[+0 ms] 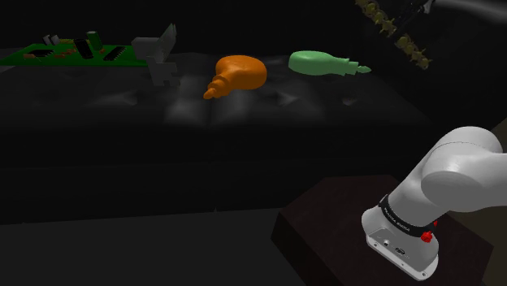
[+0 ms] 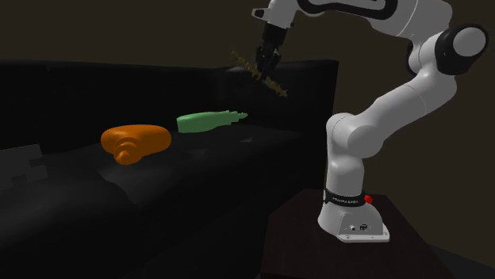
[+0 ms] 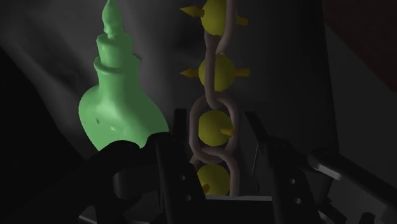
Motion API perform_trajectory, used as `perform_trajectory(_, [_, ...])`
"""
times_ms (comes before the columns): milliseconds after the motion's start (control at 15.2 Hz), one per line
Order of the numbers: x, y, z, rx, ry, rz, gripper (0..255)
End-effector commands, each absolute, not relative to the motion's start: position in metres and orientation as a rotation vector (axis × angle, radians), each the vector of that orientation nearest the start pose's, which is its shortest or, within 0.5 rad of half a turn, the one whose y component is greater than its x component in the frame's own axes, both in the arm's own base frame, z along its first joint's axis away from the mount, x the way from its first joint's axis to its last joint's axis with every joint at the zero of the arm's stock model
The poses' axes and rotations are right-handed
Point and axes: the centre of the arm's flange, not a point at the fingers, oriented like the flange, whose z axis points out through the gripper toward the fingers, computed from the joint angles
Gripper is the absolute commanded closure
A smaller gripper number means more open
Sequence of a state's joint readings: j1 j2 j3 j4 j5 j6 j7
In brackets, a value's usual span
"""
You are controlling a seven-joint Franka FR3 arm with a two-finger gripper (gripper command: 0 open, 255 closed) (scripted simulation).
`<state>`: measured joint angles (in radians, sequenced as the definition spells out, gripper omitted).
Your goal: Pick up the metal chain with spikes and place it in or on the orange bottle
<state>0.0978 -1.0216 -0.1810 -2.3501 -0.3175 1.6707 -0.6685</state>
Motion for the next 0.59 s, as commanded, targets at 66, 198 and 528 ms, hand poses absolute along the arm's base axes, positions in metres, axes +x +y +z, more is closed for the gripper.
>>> perform_trajectory(66, [0.248, -0.081, 0.679, -3.213, -1.036, -0.437, 255])
perform_trajectory(198, [0.258, -0.072, 0.681, -3.213, -1.036, -0.437, 255])
perform_trajectory(528, [0.308, -0.030, 0.682, -3.213, -1.036, -0.437, 255])
